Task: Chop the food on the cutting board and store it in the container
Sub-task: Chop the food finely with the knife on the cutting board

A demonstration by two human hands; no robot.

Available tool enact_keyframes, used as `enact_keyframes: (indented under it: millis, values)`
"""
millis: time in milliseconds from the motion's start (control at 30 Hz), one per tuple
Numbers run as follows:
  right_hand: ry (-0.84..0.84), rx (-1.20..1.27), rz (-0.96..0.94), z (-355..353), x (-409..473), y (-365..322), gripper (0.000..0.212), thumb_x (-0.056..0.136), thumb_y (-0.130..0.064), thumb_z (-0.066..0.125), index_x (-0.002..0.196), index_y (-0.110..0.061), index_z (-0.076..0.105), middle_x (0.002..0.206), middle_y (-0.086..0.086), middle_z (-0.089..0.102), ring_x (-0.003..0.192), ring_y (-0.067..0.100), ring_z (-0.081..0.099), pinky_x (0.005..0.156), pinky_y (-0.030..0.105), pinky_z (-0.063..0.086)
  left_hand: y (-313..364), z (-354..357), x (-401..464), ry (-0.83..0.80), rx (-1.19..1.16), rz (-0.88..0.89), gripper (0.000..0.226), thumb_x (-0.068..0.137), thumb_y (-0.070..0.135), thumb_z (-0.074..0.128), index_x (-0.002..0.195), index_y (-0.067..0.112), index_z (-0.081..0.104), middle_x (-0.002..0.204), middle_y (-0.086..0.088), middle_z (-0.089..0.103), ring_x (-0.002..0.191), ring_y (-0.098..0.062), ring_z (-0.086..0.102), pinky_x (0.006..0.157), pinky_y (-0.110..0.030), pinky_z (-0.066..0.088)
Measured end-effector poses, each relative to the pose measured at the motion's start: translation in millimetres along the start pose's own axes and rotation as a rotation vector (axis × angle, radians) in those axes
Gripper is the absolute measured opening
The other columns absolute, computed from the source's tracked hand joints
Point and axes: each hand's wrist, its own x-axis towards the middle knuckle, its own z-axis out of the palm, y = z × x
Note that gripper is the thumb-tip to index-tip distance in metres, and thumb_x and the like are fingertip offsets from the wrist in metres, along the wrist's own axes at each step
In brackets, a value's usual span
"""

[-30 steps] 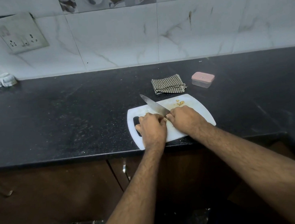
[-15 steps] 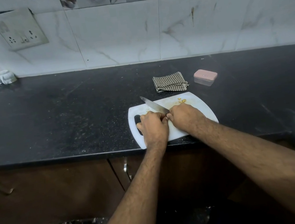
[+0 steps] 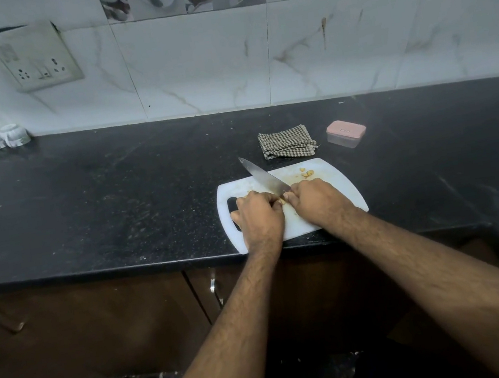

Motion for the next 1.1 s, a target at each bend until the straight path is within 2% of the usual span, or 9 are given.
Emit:
enact_keyframes:
  millis: [167, 500, 667, 800, 867, 967, 1100]
  values:
    - [0.006, 0.016, -0.003, 0.4, -0.4, 3.1, 0.041, 0.106, -0.044, 0.039, 0.112, -0.014, 0.066, 0.097, 0.004, 0.066, 0.085, 0.017, 0.054, 0.074, 0.032, 0.043, -1.4, 3.1, 1.7, 0.005, -0.025, -0.020, 0.013, 0.094, 0.028, 0.070, 0.101, 0.028, 0.081, 0.104, 0.011, 0.071, 0.106, -0.012, 0.045, 0.097, -0.038, 0.033]
    - [-0.010, -0.014, -0.021, -0.6, 1.2, -0.8, 0.037, 0.106, -0.042, 0.041, 0.116, -0.017, 0.066, 0.102, 0.005, 0.067, 0.086, 0.017, 0.054, 0.078, 0.035, 0.049, -1.5, 4.4, 2.7, 0.010, -0.028, -0.043, 0.014, 0.095, 0.029, 0.069, 0.105, 0.028, 0.080, 0.105, 0.008, 0.070, 0.106, -0.012, 0.044, 0.091, -0.033, 0.028]
    - [-0.012, -0.082, -0.038, 0.0, 2.0, -3.9, 0.034, 0.106, -0.040, 0.041, 0.112, -0.018, 0.066, 0.091, 0.001, 0.060, 0.082, 0.018, 0.052, 0.072, 0.034, 0.046, -1.3, 2.9, 1.1, 0.016, -0.024, -0.019, 0.014, 0.096, 0.027, 0.069, 0.104, 0.028, 0.080, 0.104, 0.008, 0.070, 0.106, -0.014, 0.045, 0.089, -0.034, 0.026]
    - [-0.047, -0.158, -0.046, -1.4, 6.8, -10.0, 0.034, 0.106, -0.039, 0.041, 0.115, -0.015, 0.063, 0.108, 0.008, 0.063, 0.092, 0.023, 0.056, 0.072, 0.034, 0.044, -1.1, 2.1, 0.8, 0.012, -0.040, -0.020, 0.014, 0.096, 0.031, 0.070, 0.103, 0.029, 0.081, 0.103, 0.008, 0.071, 0.104, -0.014, 0.042, 0.091, -0.035, 0.028]
    - [-0.055, -0.171, -0.050, -1.4, 6.6, -10.5, 0.034, 0.107, -0.039, 0.040, 0.115, -0.014, 0.063, 0.110, 0.009, 0.063, 0.094, 0.023, 0.057, 0.073, 0.034, 0.044, -1.3, 2.0, 0.2, 0.009, -0.042, -0.019, 0.014, 0.096, 0.031, 0.070, 0.103, 0.029, 0.081, 0.103, 0.007, 0.071, 0.104, -0.014, 0.043, 0.092, -0.037, 0.029]
    - [-0.035, -0.136, -0.046, -1.4, 3.6, -7.9, 0.033, 0.107, -0.038, 0.041, 0.109, -0.015, 0.064, 0.100, 0.006, 0.063, 0.085, 0.020, 0.052, 0.072, 0.033, 0.043, -0.6, 0.5, -1.0, 0.006, -0.060, -0.019, 0.014, 0.096, 0.028, 0.068, 0.103, 0.028, 0.081, 0.103, 0.007, 0.071, 0.104, -0.014, 0.042, 0.091, -0.036, 0.029]
    - [-0.027, 0.008, -0.015, -1.8, -0.1, -0.1, 0.032, 0.106, -0.040, 0.041, 0.090, -0.018, 0.058, 0.091, 0.005, 0.065, 0.083, 0.020, 0.056, 0.072, 0.033, 0.043, 2.3, -3.2, -2.0, 0.003, -0.048, -0.036, 0.014, 0.096, 0.025, 0.068, 0.102, 0.025, 0.080, 0.103, 0.006, 0.071, 0.106, -0.015, 0.044, 0.091, -0.035, 0.029]
